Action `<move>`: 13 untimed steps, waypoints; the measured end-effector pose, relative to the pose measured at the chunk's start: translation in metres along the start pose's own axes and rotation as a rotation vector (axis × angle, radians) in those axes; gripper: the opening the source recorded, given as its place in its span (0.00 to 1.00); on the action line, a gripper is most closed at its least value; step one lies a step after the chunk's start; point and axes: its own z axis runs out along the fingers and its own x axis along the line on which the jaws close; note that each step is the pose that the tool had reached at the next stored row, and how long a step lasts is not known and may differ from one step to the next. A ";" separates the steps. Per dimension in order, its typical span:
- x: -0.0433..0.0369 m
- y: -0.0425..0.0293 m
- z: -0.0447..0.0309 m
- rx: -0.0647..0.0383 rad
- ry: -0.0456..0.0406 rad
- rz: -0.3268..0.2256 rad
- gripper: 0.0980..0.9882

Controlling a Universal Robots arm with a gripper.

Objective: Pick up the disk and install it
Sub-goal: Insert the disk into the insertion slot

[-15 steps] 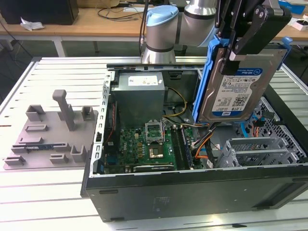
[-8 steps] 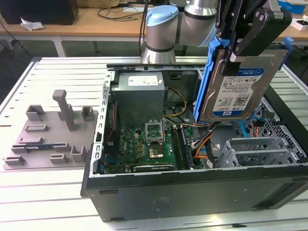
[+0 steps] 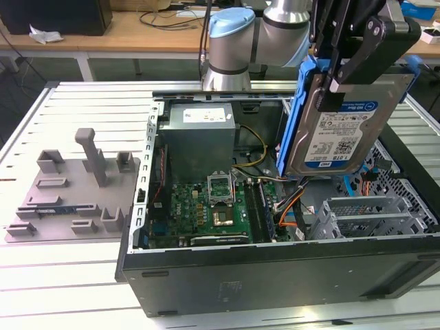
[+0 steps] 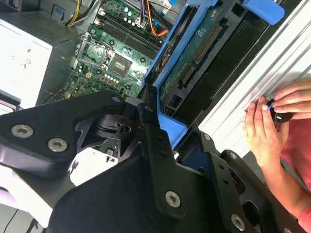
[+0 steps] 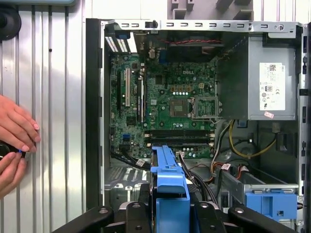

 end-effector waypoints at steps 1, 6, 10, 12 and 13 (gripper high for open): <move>0.0017 0.0000 0.0003 0.000 -0.0015 0.000 0.30; 0.0122 0.0001 0.0015 0.000 -0.0224 0.000 0.30; 0.0175 -0.0011 0.0019 0.000 -0.0294 0.000 0.30; 0.0213 -0.0027 0.0020 0.000 -0.0294 0.000 0.30; 0.0232 -0.0033 0.0021 0.000 -0.0294 0.000 0.30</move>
